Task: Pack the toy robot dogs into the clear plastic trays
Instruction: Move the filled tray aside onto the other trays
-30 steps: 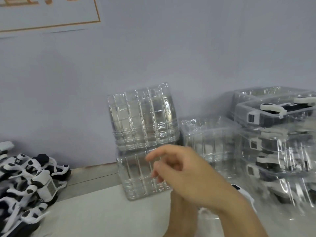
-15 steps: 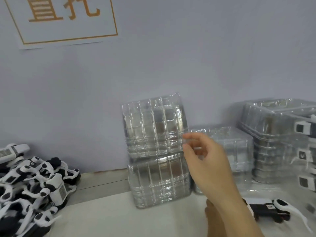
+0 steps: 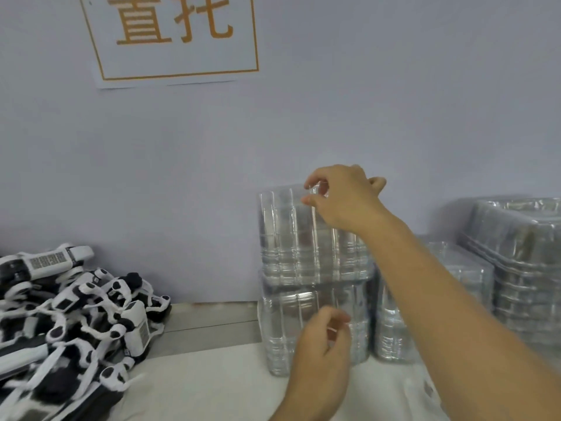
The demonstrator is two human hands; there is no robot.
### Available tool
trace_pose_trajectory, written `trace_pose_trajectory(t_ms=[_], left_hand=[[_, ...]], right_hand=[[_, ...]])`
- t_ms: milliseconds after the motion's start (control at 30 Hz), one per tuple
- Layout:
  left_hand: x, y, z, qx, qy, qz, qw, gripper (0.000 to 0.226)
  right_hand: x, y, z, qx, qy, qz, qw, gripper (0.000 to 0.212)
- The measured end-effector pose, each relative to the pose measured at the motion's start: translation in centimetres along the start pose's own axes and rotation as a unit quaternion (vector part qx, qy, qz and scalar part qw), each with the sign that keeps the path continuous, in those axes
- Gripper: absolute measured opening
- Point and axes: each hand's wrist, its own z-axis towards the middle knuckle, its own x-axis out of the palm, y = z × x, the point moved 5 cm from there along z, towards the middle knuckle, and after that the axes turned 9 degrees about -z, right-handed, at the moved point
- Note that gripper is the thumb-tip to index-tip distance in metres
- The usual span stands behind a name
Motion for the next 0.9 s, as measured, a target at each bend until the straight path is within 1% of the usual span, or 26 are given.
trace_pose_trajectory(t_ms=[33, 67, 133, 200, 233, 300, 367, 433, 467, 500, 567, 600, 633, 700, 767, 900], left_hand=[[0.3, -0.6, -0.8, 0.046, 0.013, -0.008, 0.999, 0.018], [-1.4, -1.4, -0.8, 0.058, -0.011, 0.003, 0.998, 0.020], [-1.4, -2.2, -1.3, 0.090, -0.020, 0.016, 0.996, 0.025], [-2.7, -2.7, -1.4, 0.097, -0.032, -0.048, 0.994, 0.028], [-3.5, -3.0, -1.3, 0.113, -0.037, -0.087, 0.989, 0.029], [-5.3, -3.6, -1.4, 0.122, -0.077, -0.153, 0.978, 0.034], [-7.0, -4.5, -1.8, 0.122, -0.128, -0.262, 0.949, 0.037], [-8.9, -5.1, -2.3, 0.130, -0.167, -0.376, 0.902, 0.025], [-9.8, -5.0, -2.4, 0.123, -0.169, -0.416, 0.885, 0.027], [-10.5, -4.8, -2.5, 0.114, -0.159, -0.441, 0.876, 0.039], [-11.9, -4.3, -2.8, 0.087, -0.145, -0.465, 0.869, 0.058], [-12.2, -4.1, -3.0, 0.075, -0.134, -0.475, 0.866, 0.061], [-12.4, -4.1, -3.1, 0.070, -0.122, -0.483, 0.864, 0.057], [-12.4, -3.9, -3.4, 0.068, -0.115, -0.489, 0.862, 0.043], [-12.3, -3.5, -3.3, 0.078, -0.118, -0.510, 0.848, 0.034], [-12.0, -2.1, -2.9, 0.078, -0.119, -0.556, 0.819, 0.033]], right_hand=[[-0.1, 0.0, 0.2, 0.000, -0.012, 0.013, 1.000, 0.009], [-0.4, 0.1, 0.4, -0.001, -0.025, 0.021, 0.999, 0.008], [-1.3, 0.5, 0.7, -0.005, -0.054, 0.023, 0.998, 0.014], [-2.7, 1.0, 0.8, -0.011, -0.090, 0.030, 0.995, 0.012], [-3.6, 1.4, 0.6, -0.014, -0.110, 0.040, 0.993, 0.010], [-5.2, 2.2, -0.4, -0.029, -0.151, 0.067, 0.986, 0.010], [-6.3, 3.4, -2.4, -0.061, -0.181, 0.099, 0.977, 0.013], [-6.6, 4.6, -5.3, -0.097, -0.199, 0.137, 0.965, 0.016], [-6.3, 5.1, -7.0, -0.111, -0.205, 0.155, 0.960, 0.016], [-5.8, 5.3, -8.6, -0.121, -0.205, 0.168, 0.957, 0.015], [-4.0, 5.3, -11.8, -0.126, -0.191, 0.185, 0.956, 0.014], [-2.9, 5.1, -13.1, -0.122, -0.179, 0.192, 0.957, 0.014], [-1.7, 4.8, -14.3, -0.116, -0.168, 0.194, 0.959, 0.013], [0.1, 4.3, -16.0, -0.105, -0.168, 0.189, 0.962, 0.013], [1.2, 4.0, -17.0, -0.098, -0.174, 0.180, 0.963, 0.017], [2.1, 3.6, -17.6, -0.094, -0.173, 0.155, 0.968, 0.022]])
